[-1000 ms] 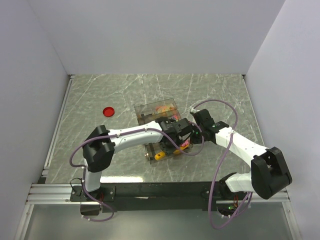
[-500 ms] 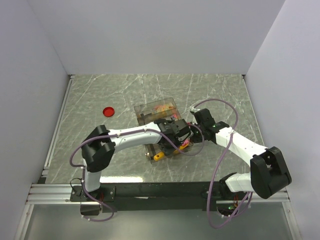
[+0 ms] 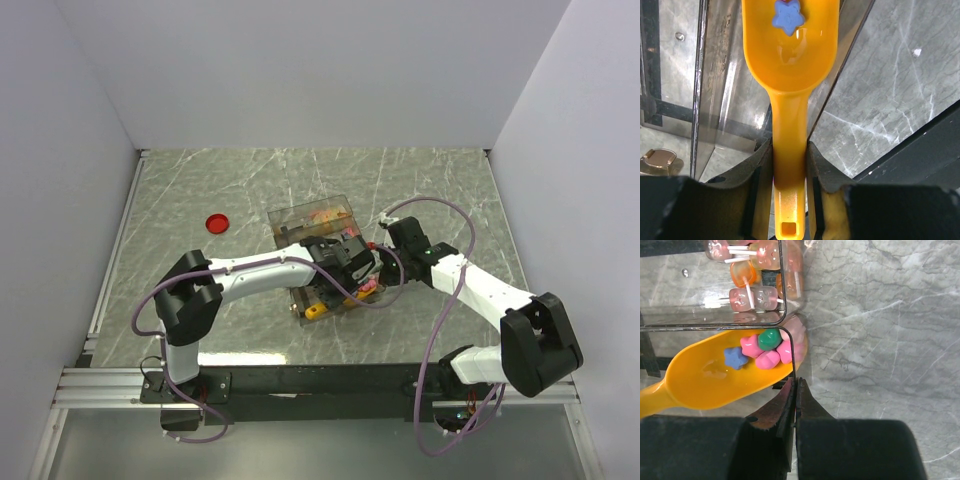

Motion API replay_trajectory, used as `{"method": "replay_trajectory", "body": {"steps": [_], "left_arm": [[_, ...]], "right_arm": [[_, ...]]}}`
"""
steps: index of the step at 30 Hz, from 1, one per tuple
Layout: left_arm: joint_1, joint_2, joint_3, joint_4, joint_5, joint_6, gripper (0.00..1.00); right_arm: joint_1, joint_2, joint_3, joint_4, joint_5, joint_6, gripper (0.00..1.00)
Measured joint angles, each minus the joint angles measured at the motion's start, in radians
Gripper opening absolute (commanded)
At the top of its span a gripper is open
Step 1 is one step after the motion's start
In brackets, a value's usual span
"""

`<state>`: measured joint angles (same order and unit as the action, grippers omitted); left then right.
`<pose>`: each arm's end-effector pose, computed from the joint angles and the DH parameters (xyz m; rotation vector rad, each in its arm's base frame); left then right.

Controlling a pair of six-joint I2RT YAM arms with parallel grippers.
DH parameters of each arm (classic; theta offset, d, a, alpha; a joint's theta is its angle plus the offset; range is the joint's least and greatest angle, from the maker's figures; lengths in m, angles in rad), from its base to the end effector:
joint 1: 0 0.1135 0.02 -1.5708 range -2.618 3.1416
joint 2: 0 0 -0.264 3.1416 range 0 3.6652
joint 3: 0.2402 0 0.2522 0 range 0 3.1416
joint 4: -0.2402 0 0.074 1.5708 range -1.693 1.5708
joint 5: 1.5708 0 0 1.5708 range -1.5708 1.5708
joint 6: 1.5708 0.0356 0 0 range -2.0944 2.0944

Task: Pack the candies
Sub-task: Scoop the fake candies from the storage box.

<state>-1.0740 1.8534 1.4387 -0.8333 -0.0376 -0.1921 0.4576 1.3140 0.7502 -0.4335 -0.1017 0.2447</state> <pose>0.1807 -0.3306 0.2193 1.2086 2.5813 -0.2313 0.2240 0.1143 0.1967 -0.3163 2.5913 0.3895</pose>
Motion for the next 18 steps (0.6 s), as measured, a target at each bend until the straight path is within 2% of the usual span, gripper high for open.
{"method": "replay_trajectory", "body": {"steps": [18], "left_arm": [[0.034,0.009,0.032,-0.076,-0.035,0.099,0.01]], "right_arm": [[0.014,0.045,0.035,0.002,-0.027,-0.006,0.00]]}}
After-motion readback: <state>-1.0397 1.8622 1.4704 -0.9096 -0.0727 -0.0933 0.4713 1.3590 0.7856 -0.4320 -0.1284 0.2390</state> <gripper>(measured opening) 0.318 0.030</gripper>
